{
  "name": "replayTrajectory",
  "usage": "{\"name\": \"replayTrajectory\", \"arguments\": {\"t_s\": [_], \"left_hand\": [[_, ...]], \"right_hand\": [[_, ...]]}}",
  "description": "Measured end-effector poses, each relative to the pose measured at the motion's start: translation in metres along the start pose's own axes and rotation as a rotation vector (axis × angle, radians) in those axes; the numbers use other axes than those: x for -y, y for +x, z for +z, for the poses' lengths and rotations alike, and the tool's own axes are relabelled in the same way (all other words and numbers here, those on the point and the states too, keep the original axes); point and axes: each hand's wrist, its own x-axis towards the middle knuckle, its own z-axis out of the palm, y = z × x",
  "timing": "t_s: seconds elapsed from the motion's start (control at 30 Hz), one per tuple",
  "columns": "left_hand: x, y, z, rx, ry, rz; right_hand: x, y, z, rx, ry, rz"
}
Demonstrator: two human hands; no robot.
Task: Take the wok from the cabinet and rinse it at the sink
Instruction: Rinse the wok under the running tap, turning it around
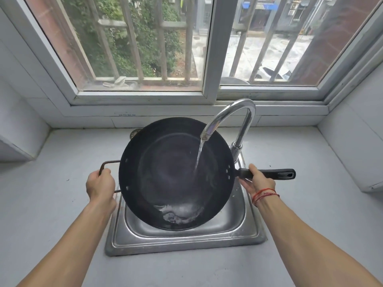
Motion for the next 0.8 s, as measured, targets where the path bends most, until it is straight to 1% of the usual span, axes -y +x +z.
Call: {"name": "replayTrajectory", "arguments": {"t_s": [0.17, 0.4, 0.8], "left_hand": [[-0.006, 0.017, -0.005, -0.022, -0.020, -0.006], [0.005, 0.032, -0.014, 0.013, 0.065, 0.056], [0.035, 0.044, -0.020, 0.028, 0.114, -0.005]], "right_hand": [[0.001, -0.004, 0.006, 0.021, -0.062, -0.048], [-0.007, -0.003, 0.005, 0.019, -0.170, -0.054], [-0.031, -0.001, 0.000, 0.001, -0.288, -0.056]]}}
